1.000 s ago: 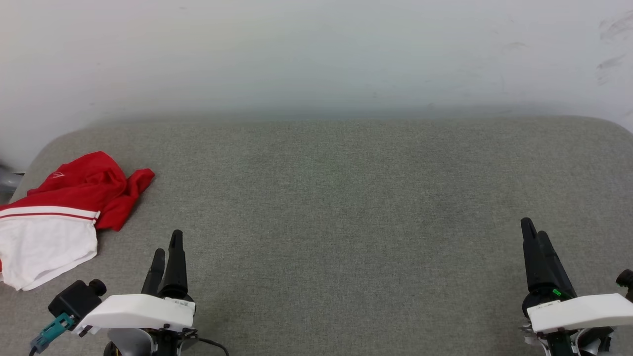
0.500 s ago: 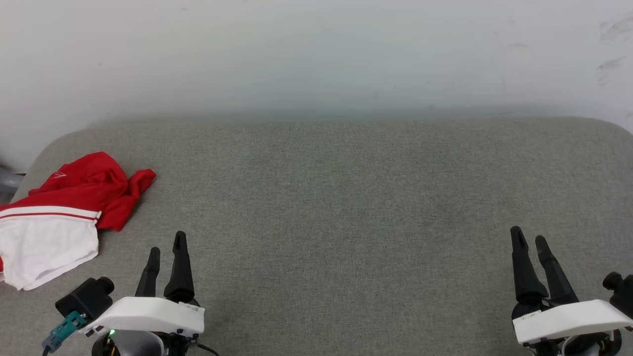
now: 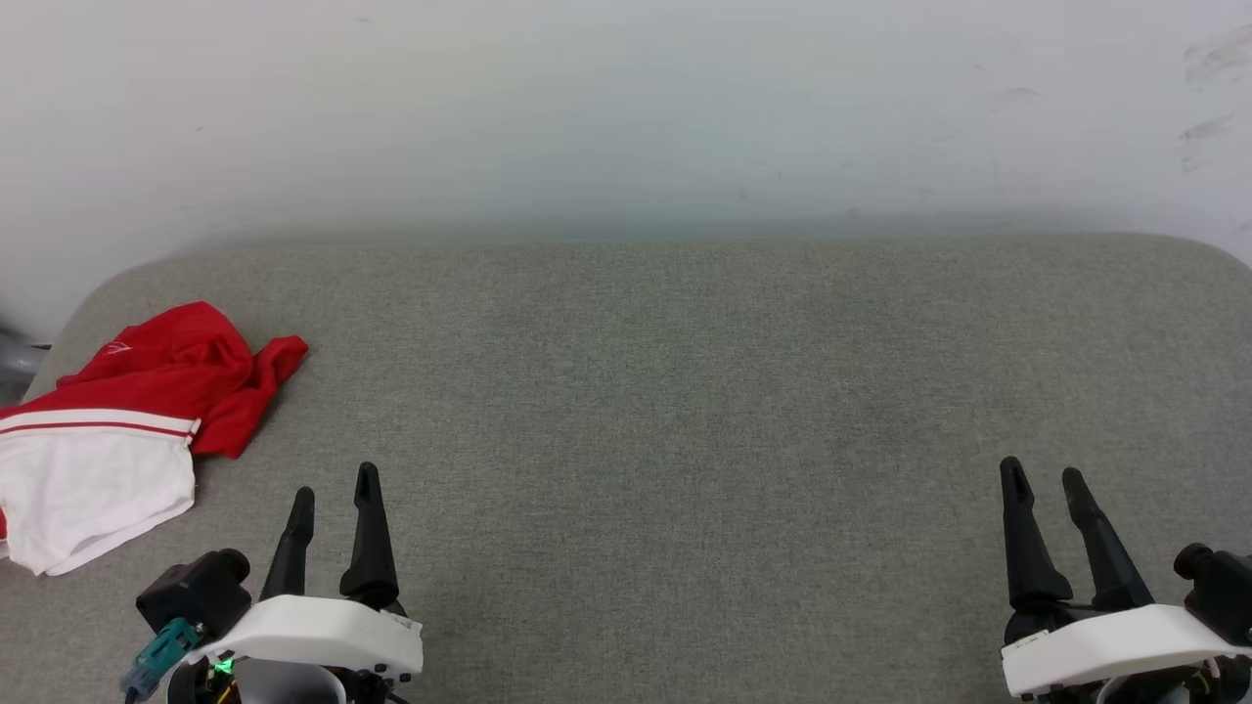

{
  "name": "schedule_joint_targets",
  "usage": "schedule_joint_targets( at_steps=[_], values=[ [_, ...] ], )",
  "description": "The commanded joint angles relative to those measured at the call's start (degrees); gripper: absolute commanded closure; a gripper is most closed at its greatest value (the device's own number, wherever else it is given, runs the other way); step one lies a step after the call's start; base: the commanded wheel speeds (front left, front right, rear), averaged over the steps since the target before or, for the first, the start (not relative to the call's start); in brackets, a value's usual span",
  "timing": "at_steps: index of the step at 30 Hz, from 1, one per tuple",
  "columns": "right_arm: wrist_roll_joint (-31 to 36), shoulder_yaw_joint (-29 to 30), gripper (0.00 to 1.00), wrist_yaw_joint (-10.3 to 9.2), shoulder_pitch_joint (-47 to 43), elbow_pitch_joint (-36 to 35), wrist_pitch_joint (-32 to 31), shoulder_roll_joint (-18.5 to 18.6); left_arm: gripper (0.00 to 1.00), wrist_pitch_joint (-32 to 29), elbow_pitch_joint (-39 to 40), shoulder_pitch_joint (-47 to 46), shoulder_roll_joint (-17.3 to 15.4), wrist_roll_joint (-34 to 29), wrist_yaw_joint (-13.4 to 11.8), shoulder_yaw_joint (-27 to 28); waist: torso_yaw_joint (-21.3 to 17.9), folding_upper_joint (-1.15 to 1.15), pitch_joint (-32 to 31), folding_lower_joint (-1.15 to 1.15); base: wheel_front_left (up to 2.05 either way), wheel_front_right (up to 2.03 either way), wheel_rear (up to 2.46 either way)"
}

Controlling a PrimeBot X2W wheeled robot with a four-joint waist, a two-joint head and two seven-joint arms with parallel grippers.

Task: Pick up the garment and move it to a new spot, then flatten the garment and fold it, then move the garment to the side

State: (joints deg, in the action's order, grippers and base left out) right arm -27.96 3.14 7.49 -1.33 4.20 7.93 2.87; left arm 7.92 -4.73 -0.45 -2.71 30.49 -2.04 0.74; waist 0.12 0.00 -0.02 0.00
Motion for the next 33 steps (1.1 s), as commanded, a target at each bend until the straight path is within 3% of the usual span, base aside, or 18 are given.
schedule_joint_targets(
  at_steps=[1, 33],
  values=[
    [1.6, 0.0, 0.00, 0.00, 0.0, -0.8, 0.5, 0.0, 0.00, 0.6, 0.9, 0.1, -0.2, -1.4, -0.1, -0.1, 0.0, 0.00, 0.0, 0.00, 0.00, 0.00, 0.00],
    [17.5, -1.2, 0.00, -0.01, -2.4, -3.1, 4.8, 0.0, 0.00, 4.8, 1.9, 2.0, -0.2, -17.9, -0.2, -2.7, -0.5, 0.00, 0.0, 0.00, 0.00, 0.00, 0.00]
  ],
)
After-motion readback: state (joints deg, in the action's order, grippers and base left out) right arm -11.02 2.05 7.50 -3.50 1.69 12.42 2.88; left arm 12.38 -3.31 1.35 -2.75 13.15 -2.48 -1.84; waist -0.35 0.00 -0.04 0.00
